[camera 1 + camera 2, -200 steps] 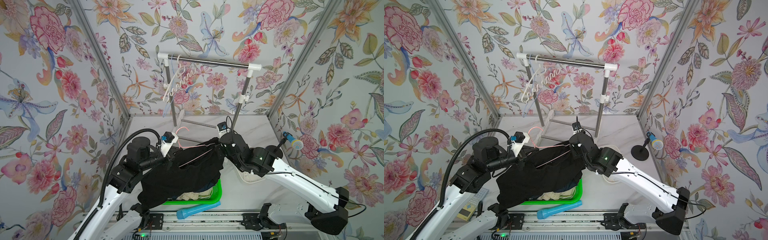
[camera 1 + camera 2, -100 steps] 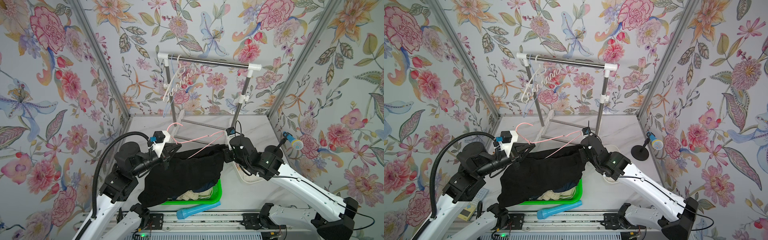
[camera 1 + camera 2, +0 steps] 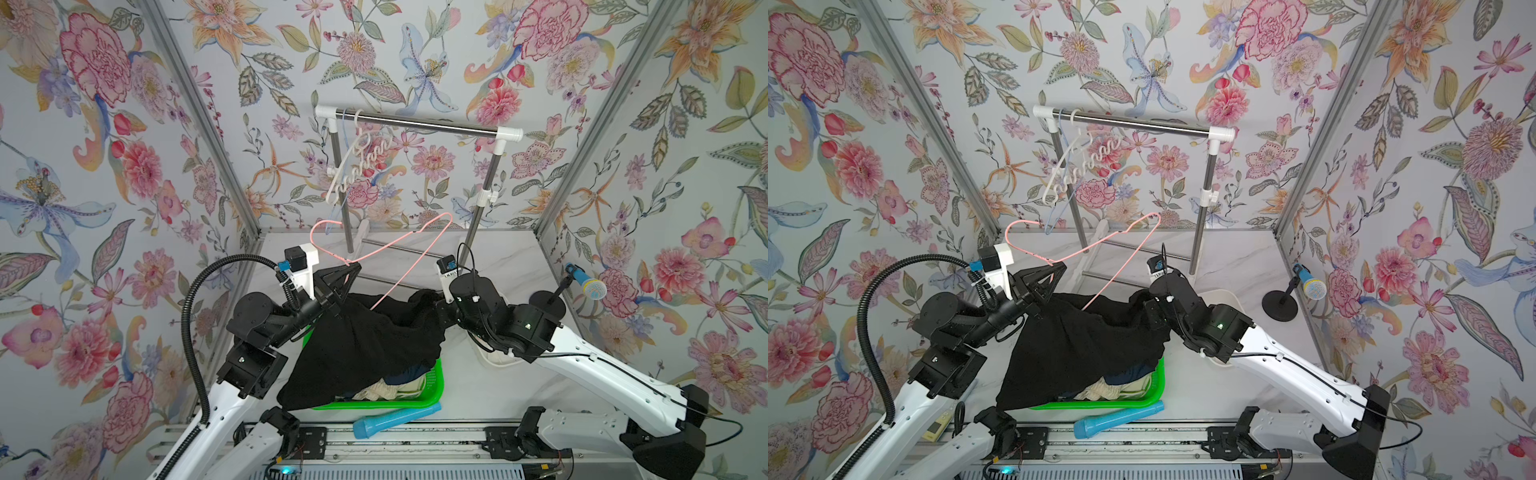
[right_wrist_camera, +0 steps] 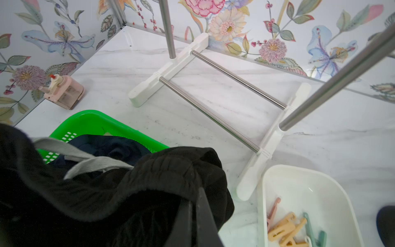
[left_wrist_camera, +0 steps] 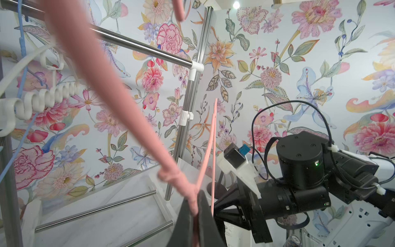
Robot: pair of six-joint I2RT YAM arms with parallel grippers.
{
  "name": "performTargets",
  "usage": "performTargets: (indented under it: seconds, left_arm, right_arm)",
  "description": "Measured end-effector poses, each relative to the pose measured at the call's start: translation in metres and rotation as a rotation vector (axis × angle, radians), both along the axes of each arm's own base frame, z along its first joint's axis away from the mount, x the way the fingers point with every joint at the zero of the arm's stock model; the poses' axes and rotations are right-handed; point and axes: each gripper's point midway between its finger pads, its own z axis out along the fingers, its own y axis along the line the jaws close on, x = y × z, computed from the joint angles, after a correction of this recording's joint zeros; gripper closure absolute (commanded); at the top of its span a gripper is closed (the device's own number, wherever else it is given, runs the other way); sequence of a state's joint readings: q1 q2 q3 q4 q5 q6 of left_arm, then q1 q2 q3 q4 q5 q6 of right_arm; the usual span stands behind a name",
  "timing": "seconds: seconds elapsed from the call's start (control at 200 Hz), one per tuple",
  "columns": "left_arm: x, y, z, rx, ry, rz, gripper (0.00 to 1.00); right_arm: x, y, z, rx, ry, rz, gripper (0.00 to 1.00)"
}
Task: Remove the clothespins securing shorts to the hanger
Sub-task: Remove the shorts from the hanger.
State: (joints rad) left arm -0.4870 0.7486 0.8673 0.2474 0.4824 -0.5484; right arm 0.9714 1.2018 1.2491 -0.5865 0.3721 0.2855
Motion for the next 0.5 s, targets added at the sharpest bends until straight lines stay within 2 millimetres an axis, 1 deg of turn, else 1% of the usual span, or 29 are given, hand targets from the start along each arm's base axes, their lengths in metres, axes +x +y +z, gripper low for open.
performTargets:
  seconds: [0.075,0.15,0.205,0.285,0.38,0.435,0.5]
  left_arm:
    - [0.003,0.008,0.010,-0.058,-0.014,0.039,1.00]
    - [0.004,0.019,0.024,-0.123,-0.039,0.086,1.00]
    - [0.002,0.028,0.037,-0.177,-0.063,0.118,1.00]
    - [-0.004,0.042,0.056,-0.273,-0.104,0.148,1.00]
    - [-0.009,0.054,0.073,-0.376,-0.142,0.155,1.00]
    - [-0.008,0.054,0.077,-0.401,-0.152,0.151,1.00]
    - [-0.003,0.052,0.076,-0.405,-0.147,0.149,1.00]
  right_arm:
    - [0.001,0.004,0.010,-0.001,-0.024,0.011,1.00]
    - [0.005,0.001,0.019,-0.003,-0.050,-0.001,1.00]
    - [0.009,-0.002,0.021,-0.005,-0.058,-0.012,1.00]
    - [0.015,-0.009,0.017,-0.014,-0.053,-0.035,1.00]
    - [0.018,-0.013,0.010,-0.029,-0.040,-0.045,1.00]
    - [0.018,-0.012,0.006,-0.037,-0.034,-0.044,1.00]
    - [0.018,-0.011,0.004,-0.042,-0.030,-0.042,1.00]
